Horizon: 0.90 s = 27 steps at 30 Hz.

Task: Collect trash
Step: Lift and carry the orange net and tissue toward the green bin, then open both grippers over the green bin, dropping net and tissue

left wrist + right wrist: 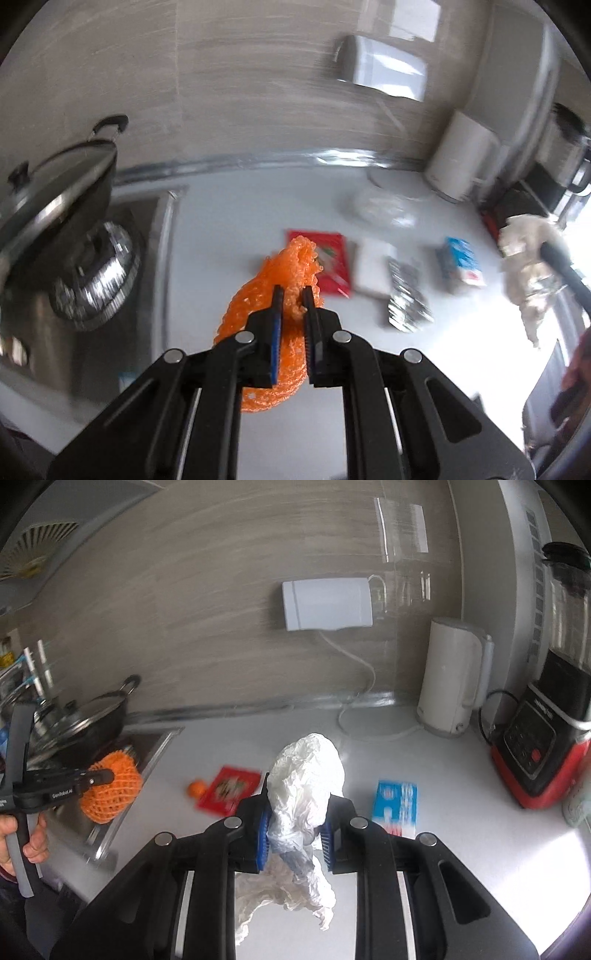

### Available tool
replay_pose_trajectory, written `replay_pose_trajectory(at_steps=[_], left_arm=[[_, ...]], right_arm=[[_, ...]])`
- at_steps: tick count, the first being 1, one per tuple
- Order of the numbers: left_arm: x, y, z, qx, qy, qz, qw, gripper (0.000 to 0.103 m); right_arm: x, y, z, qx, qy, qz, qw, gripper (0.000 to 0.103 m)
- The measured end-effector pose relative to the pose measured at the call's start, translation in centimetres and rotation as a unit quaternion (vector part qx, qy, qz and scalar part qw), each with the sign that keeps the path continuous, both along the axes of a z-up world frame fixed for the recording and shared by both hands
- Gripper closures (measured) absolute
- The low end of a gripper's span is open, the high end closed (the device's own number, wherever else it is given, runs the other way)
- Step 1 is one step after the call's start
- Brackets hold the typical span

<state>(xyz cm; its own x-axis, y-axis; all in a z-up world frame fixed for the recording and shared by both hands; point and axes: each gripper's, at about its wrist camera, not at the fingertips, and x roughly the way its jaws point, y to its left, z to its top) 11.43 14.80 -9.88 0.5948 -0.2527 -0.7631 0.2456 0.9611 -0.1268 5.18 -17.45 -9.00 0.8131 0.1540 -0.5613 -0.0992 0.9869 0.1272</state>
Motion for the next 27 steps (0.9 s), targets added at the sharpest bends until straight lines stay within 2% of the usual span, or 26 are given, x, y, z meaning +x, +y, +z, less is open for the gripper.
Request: replay_pose_trajectory(at_steps=[5, 10, 14, 19, 22, 24, 26, 27], left_arm=[[-7.1, -2.8, -0.2, -0.019, 0.016, -0.032, 0.9992, 0.093], [-13.5, -5.7, -2.5, -0.027, 0.047, -0.071, 0.9960, 0.093], [-17.0, -7.0, -4.9, -0.018, 0.078, -0.069, 0.9943, 0.093], [-19.2, -7.2, -7.0, -0.018, 0.100, -0.052, 0.9934, 0.093], [-20.5, -7.1, -7.7, -0.017, 0.106, -0.047, 0.9932, 0.093], [-21.1, -7.1, -8.0, -0.014, 0.109, -0.048, 0.9927, 0.093], [-21.6, -7.3, -8.2, -0.010, 0.110, -0.049, 0.9927, 0.093], [-21.9, -7.4, -8.4, -0.009, 0.113, -0.051, 0.9923, 0.093]], right_arm=[[-6.6, -0.5, -1.5, 0.016, 0.028, 0.024, 0.999, 0.081], [-12.0, -0.5, -4.3, 0.020, 0.072, 0.065, 0.995, 0.081], [-15.4, 0.1, -7.1, 0.016, 0.109, 0.104, 0.988, 0.081], [-17.7, 1.7, -11.5, 0.006, 0.156, 0.156, 0.975, 0.080], [-18.1, 2.7, -13.7, -0.003, 0.176, 0.175, 0.969, 0.073], [-18.2, 3.3, -14.9, -0.010, 0.188, 0.186, 0.964, 0.064], [-18.4, 3.4, -15.2, -0.013, 0.189, 0.186, 0.964, 0.051], [-18.5, 3.3, -15.1, -0.012, 0.188, 0.185, 0.964, 0.048]])
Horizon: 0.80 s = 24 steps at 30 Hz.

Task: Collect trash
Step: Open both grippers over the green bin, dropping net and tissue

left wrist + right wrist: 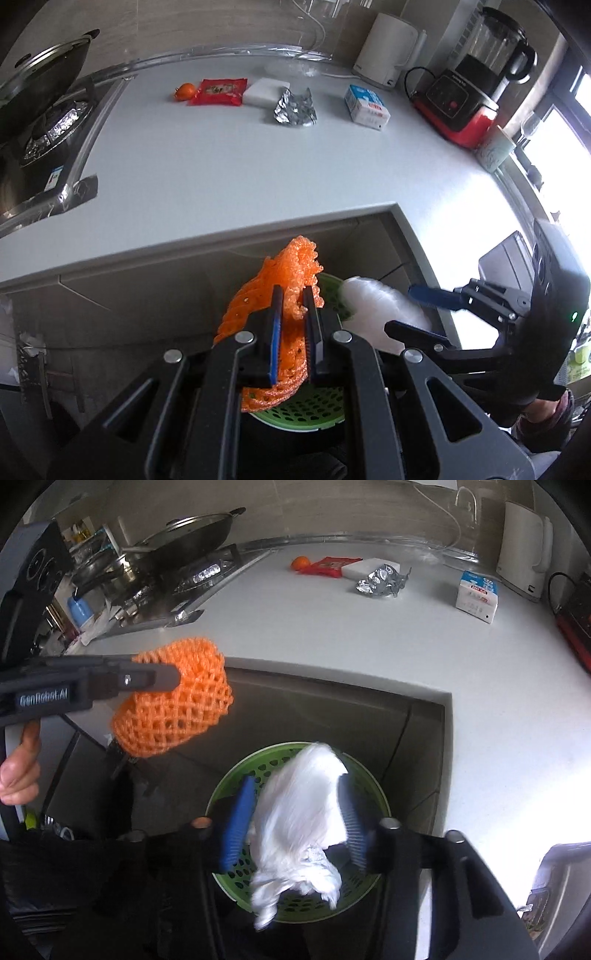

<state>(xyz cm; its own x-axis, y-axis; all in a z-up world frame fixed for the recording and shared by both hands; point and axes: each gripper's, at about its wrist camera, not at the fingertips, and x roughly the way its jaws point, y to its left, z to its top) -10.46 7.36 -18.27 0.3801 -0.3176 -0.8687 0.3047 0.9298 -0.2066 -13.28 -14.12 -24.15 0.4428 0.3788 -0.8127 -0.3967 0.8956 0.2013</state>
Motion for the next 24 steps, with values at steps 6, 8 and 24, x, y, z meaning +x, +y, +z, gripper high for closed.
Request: replay_pose_trajectory(at_steps=[6, 8, 24], left_arm=[[-0.5, -1.0, -1.2, 0.002, 0.021, -0.011, 0.9997, 0.093], [-0.6, -1.5, -1.5, 0.001, 0.028, -0.019, 0.9994, 0.093], [-1.0, -5.8, -4.6, 0.037, 0.071, -0.086, 0.9931, 0.033]], right_arm=[[0.2, -1.7, 2.4, 0.001, -0.033, -0.027, 0.999, 0.031], [0.4, -2.7, 3.2, 0.001, -0.043, -0.043, 0.998, 0.030], [0.6, -8.1, 4.8, -0.008, -0.058, -0.125, 0.990, 0.025]])
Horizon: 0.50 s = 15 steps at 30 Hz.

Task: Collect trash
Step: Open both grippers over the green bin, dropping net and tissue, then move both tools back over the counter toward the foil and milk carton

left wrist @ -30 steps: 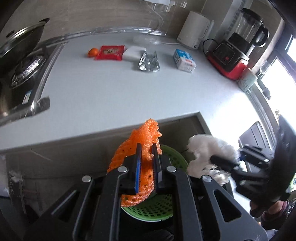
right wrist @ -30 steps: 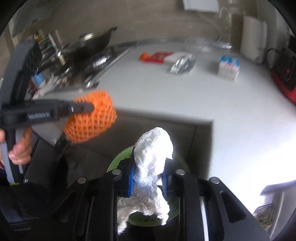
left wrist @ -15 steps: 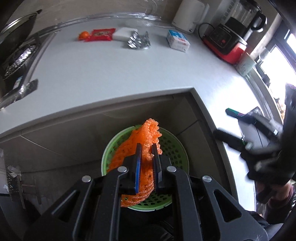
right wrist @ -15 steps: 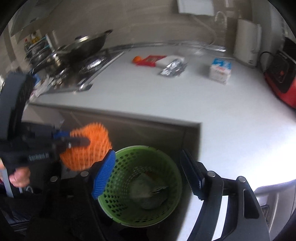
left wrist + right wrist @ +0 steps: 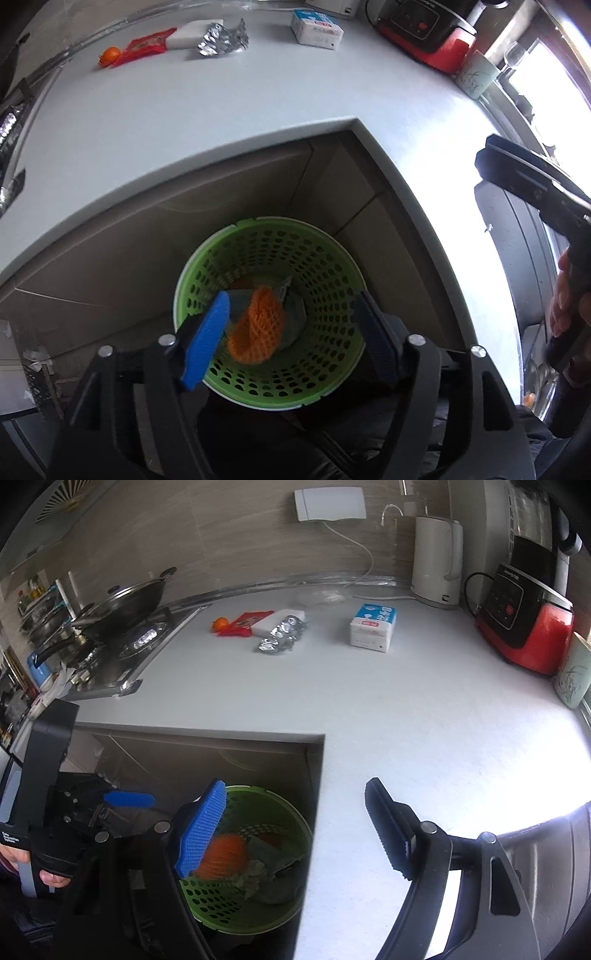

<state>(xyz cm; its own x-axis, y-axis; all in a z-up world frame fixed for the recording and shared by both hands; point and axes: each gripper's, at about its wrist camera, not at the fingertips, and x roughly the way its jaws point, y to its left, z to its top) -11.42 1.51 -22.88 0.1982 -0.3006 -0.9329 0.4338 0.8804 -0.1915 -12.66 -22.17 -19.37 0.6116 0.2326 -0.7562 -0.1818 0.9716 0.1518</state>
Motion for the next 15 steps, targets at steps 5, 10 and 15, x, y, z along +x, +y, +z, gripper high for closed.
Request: replay_pose_trajectory(at_steps=[5, 10, 15], left_arm=[[1.0, 1.6, 2.6, 0.009, -0.056, 0.041, 0.9975, 0.021], [2.6, 4.4, 7.7, 0.029, -0.154, 0.099, 0.9826, 0.008], [4.3, 6.6, 10.8, 0.044, -0.197, 0.140, 0.9693, 0.008]], right_arm=[[0.1, -0.4, 0.6, -0.002, -0.007, -0.007, 1.000, 0.019], [0.2, -0.7, 2.5, -0.021, -0.043, -0.022, 0.999, 0.007], [1.0, -0.9, 4.2, -0.022, -0.068, -0.034, 0.997, 0.002]])
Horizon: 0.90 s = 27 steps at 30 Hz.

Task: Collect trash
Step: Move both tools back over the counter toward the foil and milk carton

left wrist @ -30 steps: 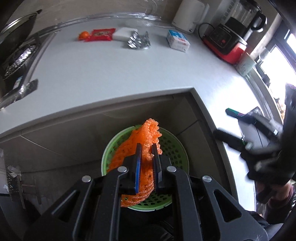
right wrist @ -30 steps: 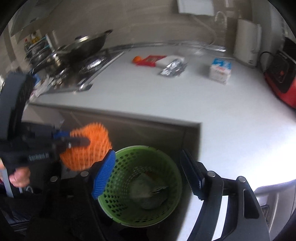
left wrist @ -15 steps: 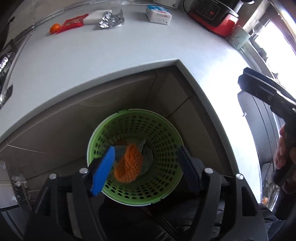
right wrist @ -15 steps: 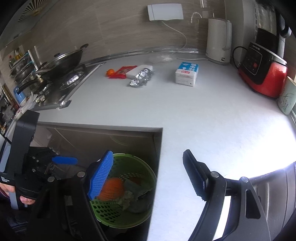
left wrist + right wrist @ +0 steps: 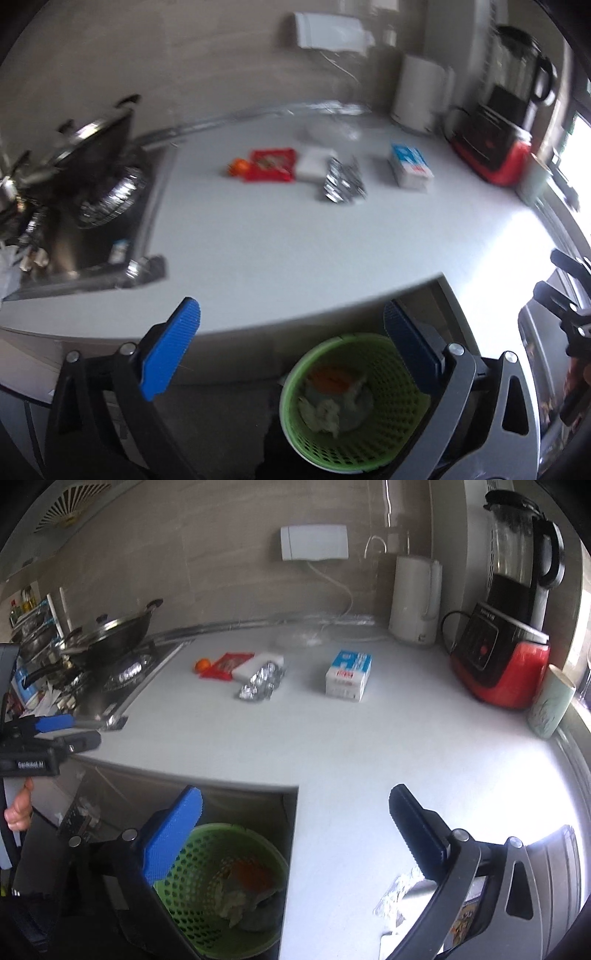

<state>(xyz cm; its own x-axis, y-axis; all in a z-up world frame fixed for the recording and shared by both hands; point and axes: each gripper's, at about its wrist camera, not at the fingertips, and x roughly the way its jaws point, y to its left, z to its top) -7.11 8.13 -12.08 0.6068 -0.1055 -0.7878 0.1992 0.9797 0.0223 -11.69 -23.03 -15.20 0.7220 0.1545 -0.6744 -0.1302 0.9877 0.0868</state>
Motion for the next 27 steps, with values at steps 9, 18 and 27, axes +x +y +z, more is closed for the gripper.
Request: replay_pose_trajectory(at_steps=[9, 18, 27], left_arm=[[1.7, 1.7, 1.4, -0.014, -0.019, 0.016, 0.9996, 0.008], [4.8, -2.1, 0.0, -0.028, -0.009, -0.034, 0.9990, 0.008], [10.1, -6.4, -3.2, -0.049, 0.006, -0.053, 0.9974, 0.008]], right_arm=[[1.8, -0.1, 1.2, 0.011, -0.015, -0.023, 1.000, 0.002], [4.5, -0.4, 0.7, 0.013, -0.006, -0.044, 0.999, 0.002], [8.7, -1.8, 0.5, 0.007, -0.003, -0.058, 0.998, 0.002]])
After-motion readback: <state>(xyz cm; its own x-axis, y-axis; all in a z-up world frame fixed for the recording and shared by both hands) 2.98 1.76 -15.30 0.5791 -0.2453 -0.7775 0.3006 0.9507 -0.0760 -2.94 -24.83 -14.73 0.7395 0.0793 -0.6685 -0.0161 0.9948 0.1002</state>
